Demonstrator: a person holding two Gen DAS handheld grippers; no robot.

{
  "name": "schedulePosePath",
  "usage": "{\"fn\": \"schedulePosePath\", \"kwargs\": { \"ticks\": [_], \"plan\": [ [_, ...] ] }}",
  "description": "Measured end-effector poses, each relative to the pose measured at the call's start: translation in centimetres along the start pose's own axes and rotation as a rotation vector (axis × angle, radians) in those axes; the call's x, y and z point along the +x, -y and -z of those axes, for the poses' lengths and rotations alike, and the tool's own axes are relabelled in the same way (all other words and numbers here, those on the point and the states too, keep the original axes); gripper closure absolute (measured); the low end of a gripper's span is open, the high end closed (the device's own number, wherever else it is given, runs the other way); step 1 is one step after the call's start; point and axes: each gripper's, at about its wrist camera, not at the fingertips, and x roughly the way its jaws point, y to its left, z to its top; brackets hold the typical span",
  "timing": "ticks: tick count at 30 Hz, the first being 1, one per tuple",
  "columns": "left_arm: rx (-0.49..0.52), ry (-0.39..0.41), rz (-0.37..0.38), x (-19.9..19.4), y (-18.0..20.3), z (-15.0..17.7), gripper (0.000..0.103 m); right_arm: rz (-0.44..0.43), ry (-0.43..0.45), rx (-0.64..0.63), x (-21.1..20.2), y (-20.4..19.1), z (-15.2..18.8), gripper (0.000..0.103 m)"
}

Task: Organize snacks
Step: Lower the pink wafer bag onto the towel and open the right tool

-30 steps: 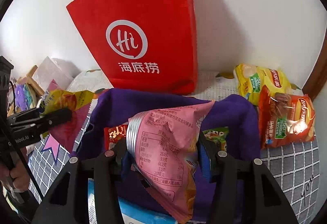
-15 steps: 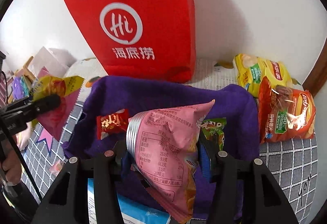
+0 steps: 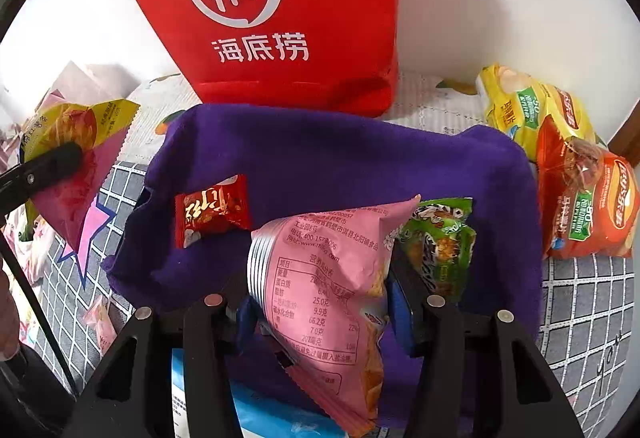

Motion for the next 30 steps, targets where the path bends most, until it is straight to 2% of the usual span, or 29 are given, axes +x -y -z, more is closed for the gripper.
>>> {"fn": "schedulePosePath", "kwargs": {
  "ticks": [3,16,21,30],
  "plan": [
    [0.0,-0.004,0.019,0.0,0.1,0.0,0.055,0.007,-0.011,0.015,0.4,0.0,0.0,0.049],
    [0.002,-0.004,0.008,0.0,0.1,0.0,0.055,0.003,-0.046,0.066,2.1,0.6,0.1,0.049],
    [0.01,-0.003,0.01,0.0,0.3,0.1,0.055,0.051,-0.04,0.049,2.2,0.2,0.1,0.049],
    [0.013,0.0,0.015,-0.2,0.4,0.2,0.055,0.054,-0.062,0.05,3.0,0.4,0.0,0.048]
  ]
}}
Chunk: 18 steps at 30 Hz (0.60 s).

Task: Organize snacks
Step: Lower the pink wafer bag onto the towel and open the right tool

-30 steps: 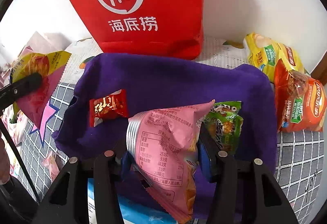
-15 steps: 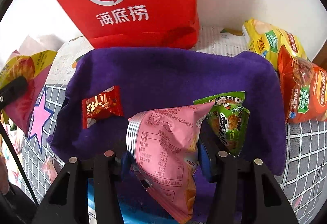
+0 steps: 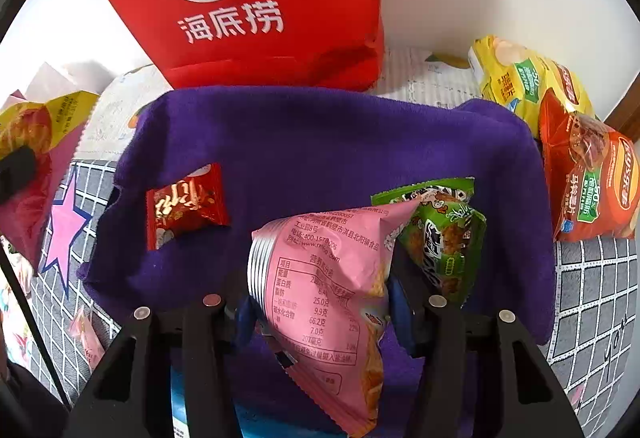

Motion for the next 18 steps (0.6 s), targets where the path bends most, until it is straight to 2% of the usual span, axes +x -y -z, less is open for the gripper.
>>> {"fn": "schedulePosePath", "kwargs": {
  "ticks": [6,8,9,18],
  "plan": [
    [-0.007,0.0,-0.002,0.0,-0.2,0.0,0.055,0.011,-0.018,0.009,0.6,0.3,0.1,0.046],
    [-0.008,0.0,-0.003,0.0,-0.2,-0.1,0.055,0.018,-0.017,0.008,0.7,0.3,0.1,0.038],
    [-0.008,-0.001,-0.003,0.0,-0.2,-0.1,0.055,0.022,-0.01,0.007,0.6,0.4,0.1,0.037],
    [0.005,-0.011,-0.004,0.5,0.3,0.1,0.055,0.031,0.018,0.01,-0.8,0.5,-0.1,0.035]
  ]
}}
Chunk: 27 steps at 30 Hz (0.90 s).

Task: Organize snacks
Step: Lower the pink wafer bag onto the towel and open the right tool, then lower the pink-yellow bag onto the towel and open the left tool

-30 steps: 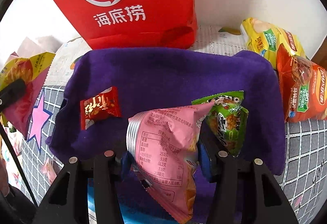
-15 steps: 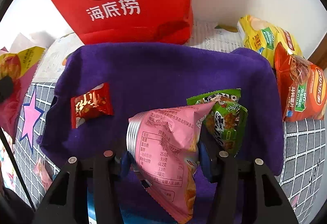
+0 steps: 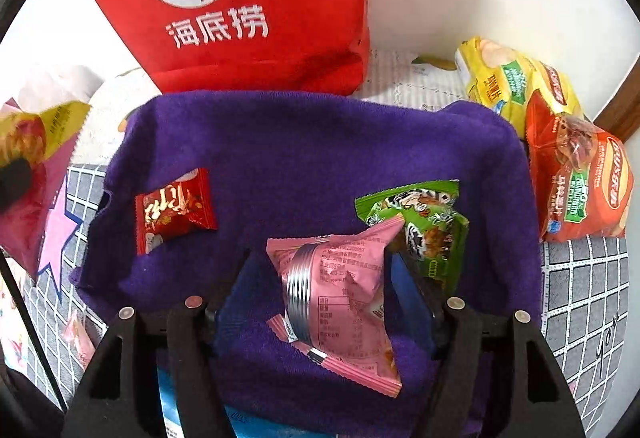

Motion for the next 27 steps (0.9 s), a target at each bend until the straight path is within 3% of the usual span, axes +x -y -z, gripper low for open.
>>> {"fn": "schedulePosePath", "kwargs": {
  "ticks": [11,17,27],
  "plan": [
    [0.05,-0.046,-0.021,2.1,2.0,0.9,0.055,0.01,0.148,0.018,-5.8,0.5,-0.2,0.031],
    [0.088,-0.086,-0.029,3.9,3.6,1.7,0.055,-0.029,0.208,0.054,-8.4,1.6,0.0,0.031],
    [0.122,-0.16,-0.049,6.4,4.9,2.8,0.055,-0.045,0.223,0.055,-8.9,1.5,0.3,0.03]
  ]
}}
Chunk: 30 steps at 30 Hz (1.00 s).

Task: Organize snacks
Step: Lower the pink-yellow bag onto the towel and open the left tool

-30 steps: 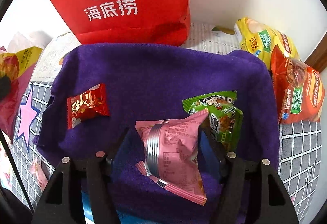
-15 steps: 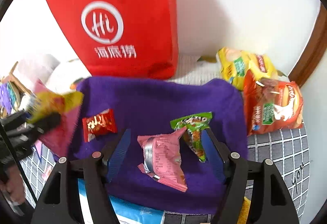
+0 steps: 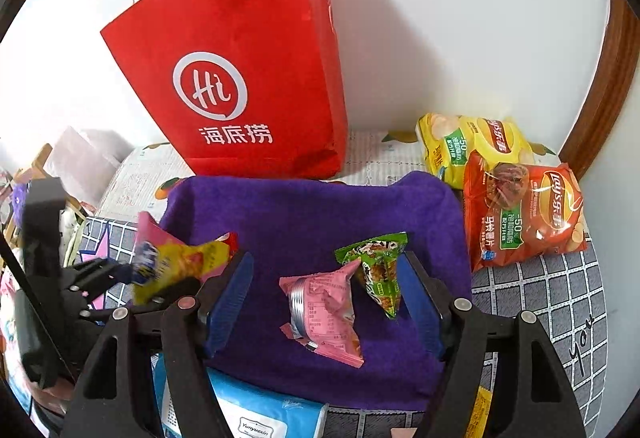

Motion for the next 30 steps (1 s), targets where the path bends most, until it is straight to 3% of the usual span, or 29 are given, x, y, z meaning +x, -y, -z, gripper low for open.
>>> {"fn": "schedulePosePath", "kwargs": {
  "ticks": [10,18,23,25,30],
  "plan": [
    [-0.009,-0.013,-0.076,1.0,-0.1,0.0,0.054,-0.004,0.004,-0.016,-0.3,-0.6,0.1,0.03],
    [-0.025,-0.009,-0.038,0.5,-0.6,-0.3,0.05,0.003,-0.007,-0.032,0.1,-0.9,0.2,0.03],
    [-0.032,0.042,-0.007,-1.1,-1.1,-0.4,0.043,0.007,-0.005,-0.033,0.1,-1.0,0.2,0.03],
    [-0.036,0.069,-0.016,-1.8,-1.4,-0.6,0.033,0.007,-0.006,-0.03,0.0,-1.0,0.2,0.03],
    [-0.064,0.107,-0.012,-3.1,-2.5,-1.0,0.031,0.0,-0.012,-0.031,0.0,-1.3,0.2,0.03]
  ]
}}
